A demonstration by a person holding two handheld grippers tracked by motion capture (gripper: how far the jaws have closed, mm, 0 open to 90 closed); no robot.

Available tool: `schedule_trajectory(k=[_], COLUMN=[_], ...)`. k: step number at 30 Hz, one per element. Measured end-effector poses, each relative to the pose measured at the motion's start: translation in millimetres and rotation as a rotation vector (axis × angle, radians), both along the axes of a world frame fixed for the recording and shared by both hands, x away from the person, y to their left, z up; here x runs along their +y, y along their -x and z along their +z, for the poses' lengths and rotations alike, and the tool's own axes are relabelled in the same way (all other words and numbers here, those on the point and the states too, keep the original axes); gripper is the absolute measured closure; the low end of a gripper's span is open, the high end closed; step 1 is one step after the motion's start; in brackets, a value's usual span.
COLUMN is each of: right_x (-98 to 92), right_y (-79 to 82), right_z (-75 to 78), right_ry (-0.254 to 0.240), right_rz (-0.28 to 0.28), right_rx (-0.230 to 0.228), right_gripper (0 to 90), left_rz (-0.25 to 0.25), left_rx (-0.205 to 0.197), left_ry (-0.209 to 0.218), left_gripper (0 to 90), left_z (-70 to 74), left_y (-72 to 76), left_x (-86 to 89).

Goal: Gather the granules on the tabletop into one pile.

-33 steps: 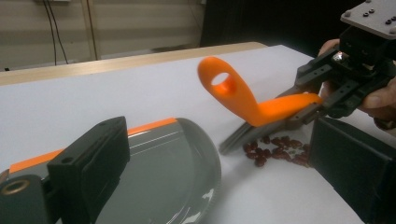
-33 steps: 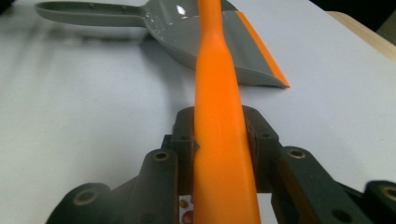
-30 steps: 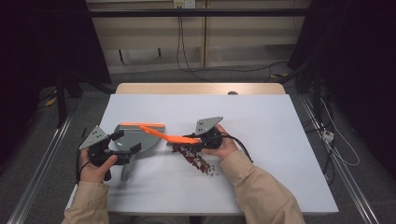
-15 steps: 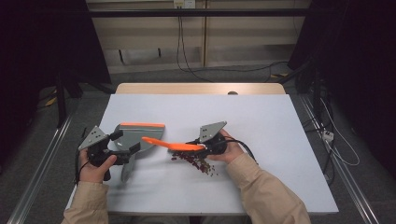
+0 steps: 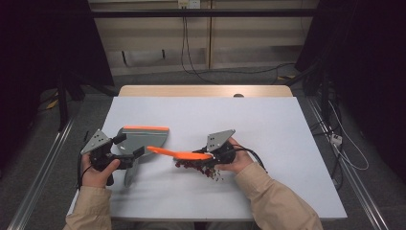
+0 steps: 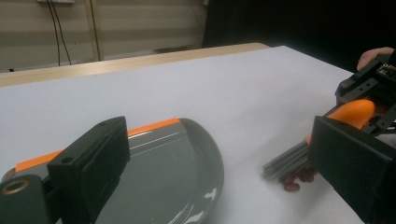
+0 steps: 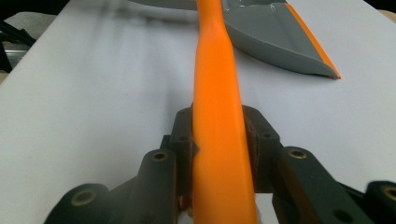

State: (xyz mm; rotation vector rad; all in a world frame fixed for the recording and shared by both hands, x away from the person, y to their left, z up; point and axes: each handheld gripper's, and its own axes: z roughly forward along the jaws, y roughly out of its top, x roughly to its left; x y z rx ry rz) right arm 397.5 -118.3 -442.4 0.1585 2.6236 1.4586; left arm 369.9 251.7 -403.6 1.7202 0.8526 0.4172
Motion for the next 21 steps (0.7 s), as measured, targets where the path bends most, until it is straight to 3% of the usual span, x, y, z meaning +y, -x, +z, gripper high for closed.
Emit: schedule_trajectory(k=[10,13,18,21], right_x=[-2.3,-3.4,-8.3,-11.8], right_y=[6.0,6.7,2.5,2.1], right_z=[1.6,1.9,3.4,3.8], right_ry=[-0.005,-0.015,-0.064,-0.074], right_rz=[-0.010,-0.036,-0.119,-0.173], right_rx=[0.008,0.006,0.046,0.047], right_gripper=[69.7,69.9,70.7,70.8], left_rz=[-0.005,-0.007,-0.006,-0.010], left_rx=[-0.003,-0.003,-0.002,-0.001], left_ry=[0.000,0.000,-0.003,-0.005], left_gripper=[5.7,5.8,5.8,5.8], left_z=[0.2,0.1,0.4,0.0], left_y=[0.8,0.7,0.9,0.5], left_x=[-1.0,-1.3,-2.1,-2.7])
